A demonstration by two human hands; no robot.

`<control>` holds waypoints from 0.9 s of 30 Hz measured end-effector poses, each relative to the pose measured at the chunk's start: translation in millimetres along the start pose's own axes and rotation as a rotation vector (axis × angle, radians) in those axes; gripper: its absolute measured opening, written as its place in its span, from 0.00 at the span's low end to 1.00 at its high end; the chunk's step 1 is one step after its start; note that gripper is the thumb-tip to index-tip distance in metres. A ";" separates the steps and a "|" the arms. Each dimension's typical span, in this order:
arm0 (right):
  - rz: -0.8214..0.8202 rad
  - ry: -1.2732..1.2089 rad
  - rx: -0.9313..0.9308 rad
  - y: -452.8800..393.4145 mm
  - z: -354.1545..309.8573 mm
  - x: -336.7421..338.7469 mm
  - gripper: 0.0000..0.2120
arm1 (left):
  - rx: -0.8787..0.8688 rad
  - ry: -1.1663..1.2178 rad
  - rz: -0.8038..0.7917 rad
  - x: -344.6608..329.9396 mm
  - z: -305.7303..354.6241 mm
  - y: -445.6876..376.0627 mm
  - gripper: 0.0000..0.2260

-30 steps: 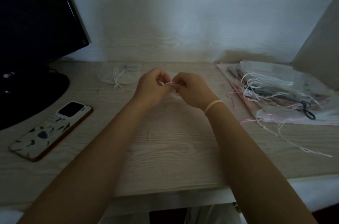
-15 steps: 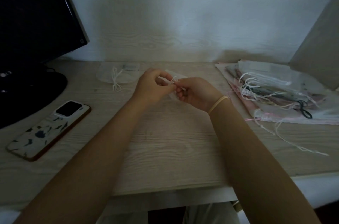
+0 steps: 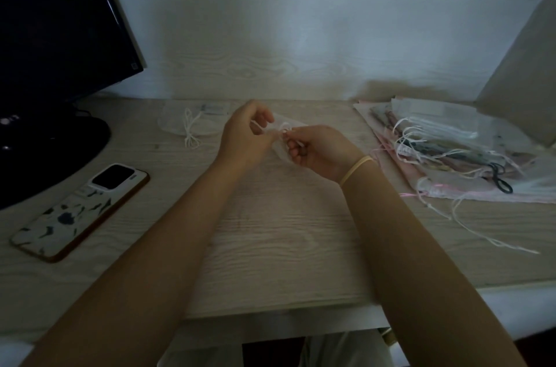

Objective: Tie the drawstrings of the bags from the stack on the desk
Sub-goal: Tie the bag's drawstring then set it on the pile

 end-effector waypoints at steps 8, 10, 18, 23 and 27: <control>0.008 -0.013 0.002 -0.2 0.5 -0.1 0.08 | -0.102 -0.180 -0.060 -1.4 -0.6 3.9 0.05; 0.014 -0.007 0.013 -0.7 1.4 -0.2 0.09 | -0.124 -0.228 -0.063 -0.6 -1.5 2.8 0.06; 0.145 -0.079 0.169 -3.0 -0.5 9.2 0.10 | 0.060 -0.279 -0.160 1.7 -4.1 2.8 0.06; 0.482 -0.054 0.318 -9.5 -3.6 27.9 0.05 | 0.153 -0.417 -0.309 7.9 -10.5 4.5 0.08; 0.517 0.092 0.346 -7.5 -1.6 20.7 0.02 | 0.129 -0.765 -0.377 9.0 -4.4 5.2 0.09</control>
Point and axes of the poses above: each hand's wrist, its own y-axis away from the middle knuckle, its own x-axis out of the back of the hand, z = x × y, the point moved 2 cm from there along -y, towards the middle knuckle, and after that the axes turned 6 degrees about -x, right-handed, at the moved point
